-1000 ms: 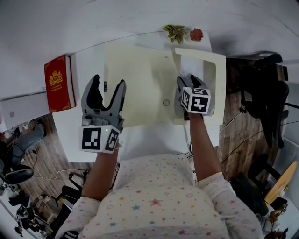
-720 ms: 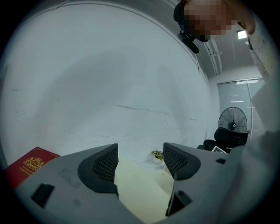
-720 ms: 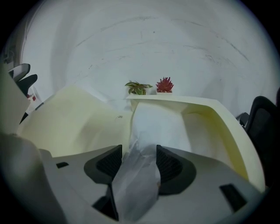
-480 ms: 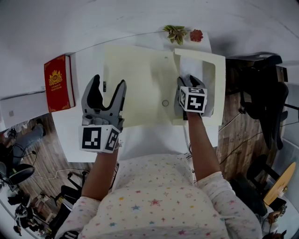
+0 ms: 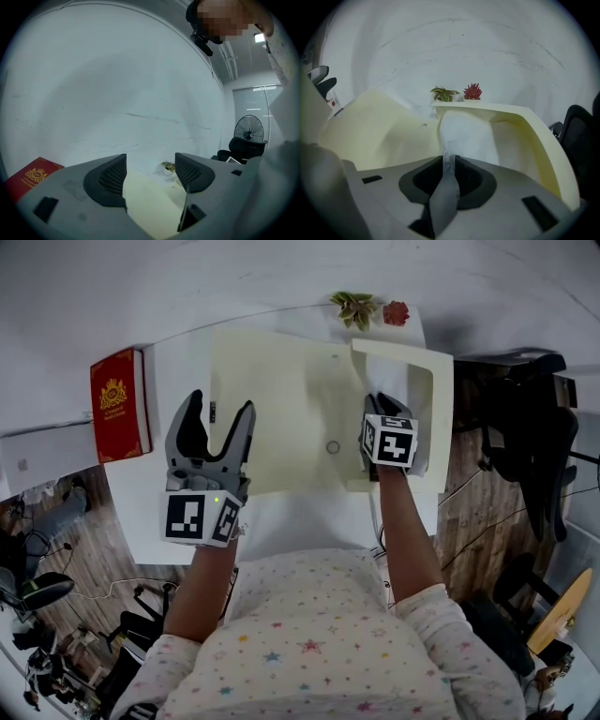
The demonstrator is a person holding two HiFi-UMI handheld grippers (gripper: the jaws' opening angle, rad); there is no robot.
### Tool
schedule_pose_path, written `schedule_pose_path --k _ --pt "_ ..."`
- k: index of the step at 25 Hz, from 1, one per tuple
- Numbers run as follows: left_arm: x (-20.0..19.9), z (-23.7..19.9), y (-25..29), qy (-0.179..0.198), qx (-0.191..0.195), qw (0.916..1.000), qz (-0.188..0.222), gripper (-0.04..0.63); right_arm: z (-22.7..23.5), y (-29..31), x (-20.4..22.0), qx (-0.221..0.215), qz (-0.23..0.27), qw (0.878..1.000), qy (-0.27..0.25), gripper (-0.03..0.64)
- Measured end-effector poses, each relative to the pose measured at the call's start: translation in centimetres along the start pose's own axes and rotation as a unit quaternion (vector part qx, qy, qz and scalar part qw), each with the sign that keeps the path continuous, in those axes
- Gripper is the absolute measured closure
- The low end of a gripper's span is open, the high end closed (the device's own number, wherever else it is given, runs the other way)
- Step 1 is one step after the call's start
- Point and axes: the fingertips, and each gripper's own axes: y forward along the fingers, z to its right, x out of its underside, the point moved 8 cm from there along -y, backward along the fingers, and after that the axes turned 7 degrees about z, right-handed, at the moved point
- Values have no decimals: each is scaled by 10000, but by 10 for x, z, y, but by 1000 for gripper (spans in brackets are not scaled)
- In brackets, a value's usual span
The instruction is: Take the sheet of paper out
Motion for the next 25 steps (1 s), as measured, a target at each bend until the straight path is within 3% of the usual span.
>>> schedule_pose_path --k 10,25 --pt "-2 -2 -5 -79 -10 9999 89 296 4 -6 -2 -115 91 9995 297 594" --pt "-10 0 -21 -111 6 9997 233 296 3 -15 -6 -274 180 9987 395 597"
